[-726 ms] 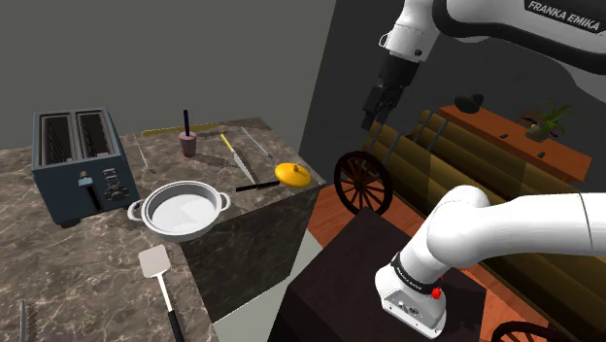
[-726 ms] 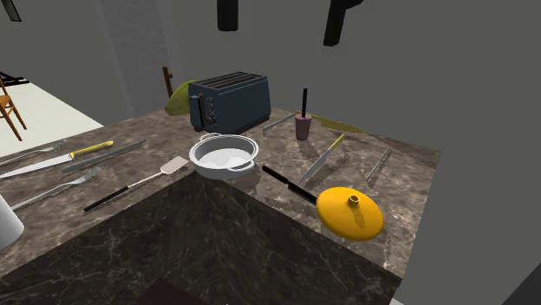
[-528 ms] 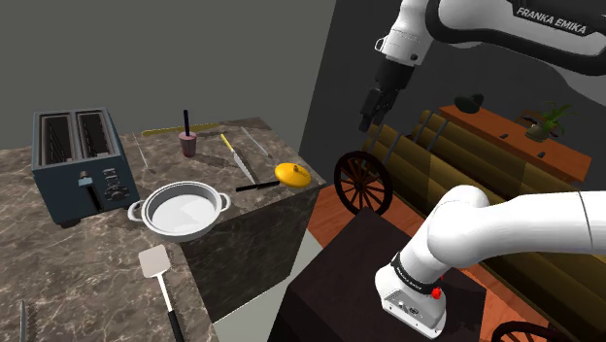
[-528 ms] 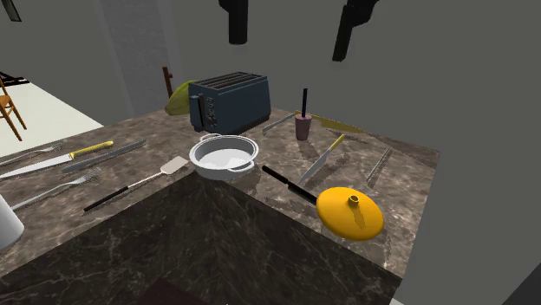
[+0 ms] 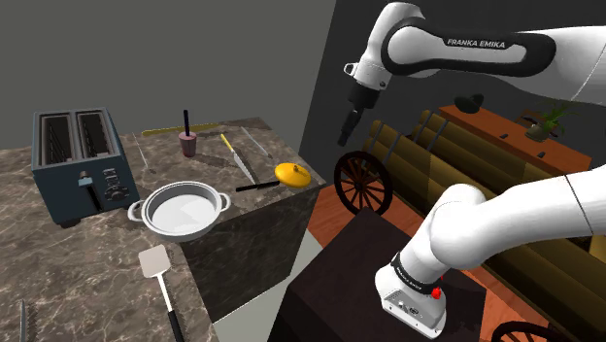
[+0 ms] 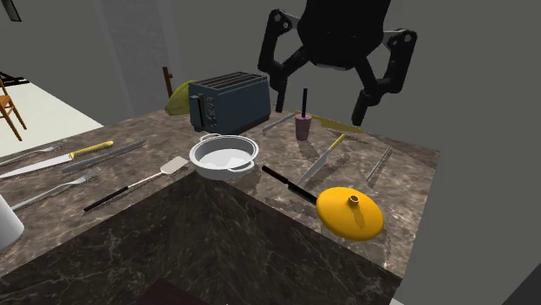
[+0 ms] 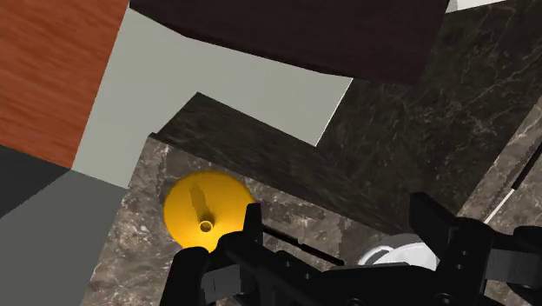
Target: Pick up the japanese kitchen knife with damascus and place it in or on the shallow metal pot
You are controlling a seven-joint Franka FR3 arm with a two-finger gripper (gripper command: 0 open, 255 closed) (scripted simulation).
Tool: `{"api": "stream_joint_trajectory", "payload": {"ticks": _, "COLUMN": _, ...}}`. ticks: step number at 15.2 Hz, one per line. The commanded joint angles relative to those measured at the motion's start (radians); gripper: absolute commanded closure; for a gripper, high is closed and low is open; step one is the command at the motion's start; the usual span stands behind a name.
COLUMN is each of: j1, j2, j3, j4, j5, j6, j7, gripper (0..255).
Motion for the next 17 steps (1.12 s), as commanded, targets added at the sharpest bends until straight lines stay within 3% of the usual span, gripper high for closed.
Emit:
{"api": "stream_joint_trajectory", "payload": {"ticks": 1, "j1": 0.024, "j2": 0.053, "j3": -0.034, "j4": -0.019, "j5": 0.003, "j6": 0.076, "j7": -0.091, "gripper": 0}}
{"api": "stream_joint_trajectory", "payload": {"ticks": 9, "j1": 0.144, "j2": 0.345, "j3": -0.158, "j4": 0.021, "j5": 0.098, "j6": 0.318, "j7": -0.467, "gripper": 0}}
{"api": "stream_joint_trajectory", "payload": {"ticks": 17, "j1": 0.238, "j2": 0.681, "j3": -0.202, "j4": 0.165, "j5": 0.326, "j6": 0.446, "j7": -0.893, "gripper": 0}}
